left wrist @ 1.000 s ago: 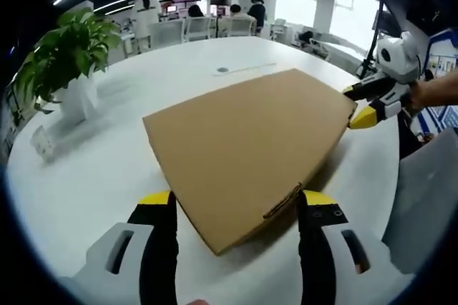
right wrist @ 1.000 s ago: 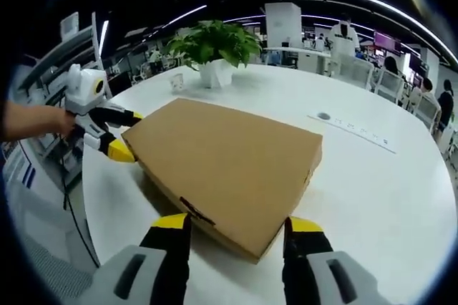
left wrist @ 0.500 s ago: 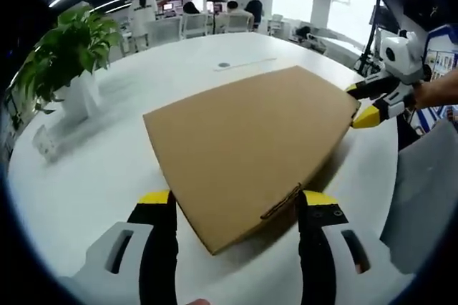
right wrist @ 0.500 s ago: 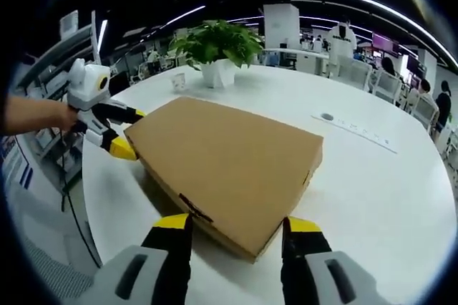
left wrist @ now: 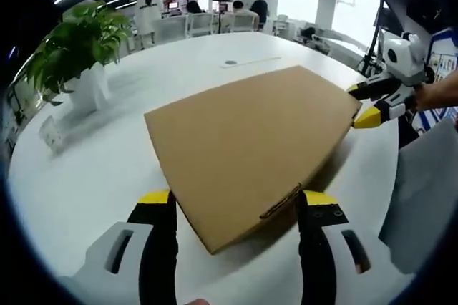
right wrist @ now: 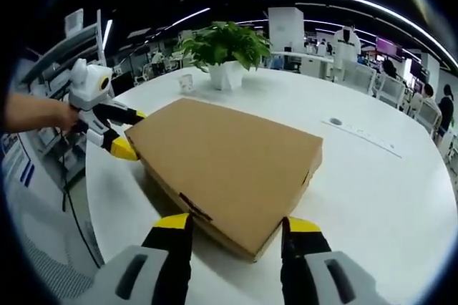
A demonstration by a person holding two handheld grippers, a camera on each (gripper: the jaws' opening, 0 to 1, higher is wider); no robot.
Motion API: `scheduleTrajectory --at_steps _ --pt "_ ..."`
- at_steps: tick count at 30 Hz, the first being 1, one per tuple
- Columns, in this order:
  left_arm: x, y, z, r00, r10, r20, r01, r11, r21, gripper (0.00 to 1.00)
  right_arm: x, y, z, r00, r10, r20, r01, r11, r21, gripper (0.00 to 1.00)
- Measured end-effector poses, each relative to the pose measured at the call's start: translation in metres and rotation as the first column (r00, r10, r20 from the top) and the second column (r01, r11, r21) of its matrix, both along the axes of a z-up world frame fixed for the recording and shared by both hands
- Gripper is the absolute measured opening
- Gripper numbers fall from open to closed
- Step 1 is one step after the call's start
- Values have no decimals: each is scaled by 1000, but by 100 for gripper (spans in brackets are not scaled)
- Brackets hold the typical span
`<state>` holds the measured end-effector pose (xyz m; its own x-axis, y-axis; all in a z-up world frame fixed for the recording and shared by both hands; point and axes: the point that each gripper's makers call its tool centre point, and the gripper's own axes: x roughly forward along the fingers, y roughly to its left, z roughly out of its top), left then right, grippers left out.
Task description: Operate the shoe box by opening the lid, removing the specified soft item, and placing it in the target area until the item is outside and the box remains undamaged.
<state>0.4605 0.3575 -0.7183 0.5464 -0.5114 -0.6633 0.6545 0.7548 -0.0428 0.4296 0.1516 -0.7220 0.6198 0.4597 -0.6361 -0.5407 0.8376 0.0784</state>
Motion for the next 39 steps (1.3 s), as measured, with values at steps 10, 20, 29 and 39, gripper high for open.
scheduleTrajectory --at_steps 10,20,29,39 --pt "-2 4 -1 999 39 8 -38 999 -25 66 -3 -2 -1 998 38 53 -36 999 -34 43" --pt "-1 5 -1 998 64 7 -64 998 -24 64 -2 -2 -1 998 31 61 -30 999 -26 43" --pt "-5 4 -1 996 83 12 -83 996 -31 64 -2 -4 -1 998 36 60 -34 999 -27 43" --pt "-4 4 0 996 87 12 -86 995 -41 64 -3 -4 3 998 29 64 -27 999 -30 42"
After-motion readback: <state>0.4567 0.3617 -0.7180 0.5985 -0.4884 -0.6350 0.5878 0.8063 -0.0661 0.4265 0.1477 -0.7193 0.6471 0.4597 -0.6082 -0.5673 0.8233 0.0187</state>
